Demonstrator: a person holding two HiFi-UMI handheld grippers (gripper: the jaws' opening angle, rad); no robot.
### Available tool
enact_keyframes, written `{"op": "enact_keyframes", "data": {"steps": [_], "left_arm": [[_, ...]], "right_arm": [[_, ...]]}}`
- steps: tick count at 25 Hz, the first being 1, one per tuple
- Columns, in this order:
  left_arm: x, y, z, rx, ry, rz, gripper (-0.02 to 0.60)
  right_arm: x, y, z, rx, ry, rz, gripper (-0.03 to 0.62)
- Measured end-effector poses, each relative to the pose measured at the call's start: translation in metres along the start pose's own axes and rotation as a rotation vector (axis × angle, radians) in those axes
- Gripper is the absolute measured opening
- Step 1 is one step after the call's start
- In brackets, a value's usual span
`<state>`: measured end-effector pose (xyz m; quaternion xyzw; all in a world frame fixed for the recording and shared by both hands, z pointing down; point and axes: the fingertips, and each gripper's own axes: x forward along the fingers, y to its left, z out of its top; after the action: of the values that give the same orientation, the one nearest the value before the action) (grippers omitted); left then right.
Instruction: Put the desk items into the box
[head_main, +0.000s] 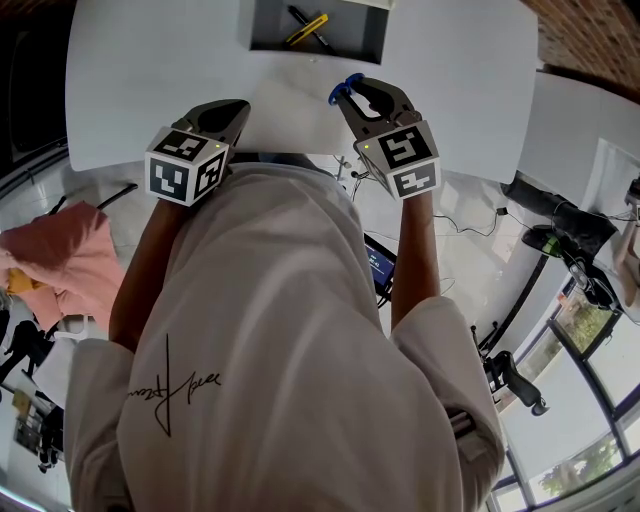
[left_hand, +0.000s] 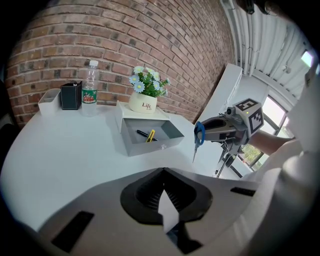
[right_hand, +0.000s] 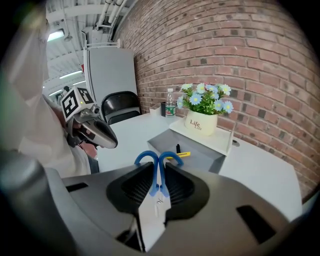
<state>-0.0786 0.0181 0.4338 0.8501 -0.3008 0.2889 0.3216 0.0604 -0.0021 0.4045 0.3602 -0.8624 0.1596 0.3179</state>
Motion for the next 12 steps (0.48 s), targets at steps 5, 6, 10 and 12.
{"op": "enact_keyframes", "data": {"steps": [5, 6, 10, 12], "left_arm": [[0.0, 0.002, -0.001, -0.005, -0.002, -0.004, 0.005], [0.0, 0.002, -0.002, -0.006, -0.002, -0.005, 0.005], [0.0, 0.003, -0.002, -0.006, 0.0, -0.008, 0.005], [0.0, 0.005, -0.002, -0.008, 0.0, -0.006, 0.005]], "right_arm": [[-0.005, -0.008, 0.007, -0.027, 0.016, -0.016, 0.095], [-0.006, -0.01, 0.009, -0.038, 0.016, -0.02, 0.095], [-0.01, -0.02, 0.017, -0.081, 0.026, -0.04, 0.095], [-0.01, -0.024, 0.019, -0.093, 0.031, -0.045, 0.095]]}}
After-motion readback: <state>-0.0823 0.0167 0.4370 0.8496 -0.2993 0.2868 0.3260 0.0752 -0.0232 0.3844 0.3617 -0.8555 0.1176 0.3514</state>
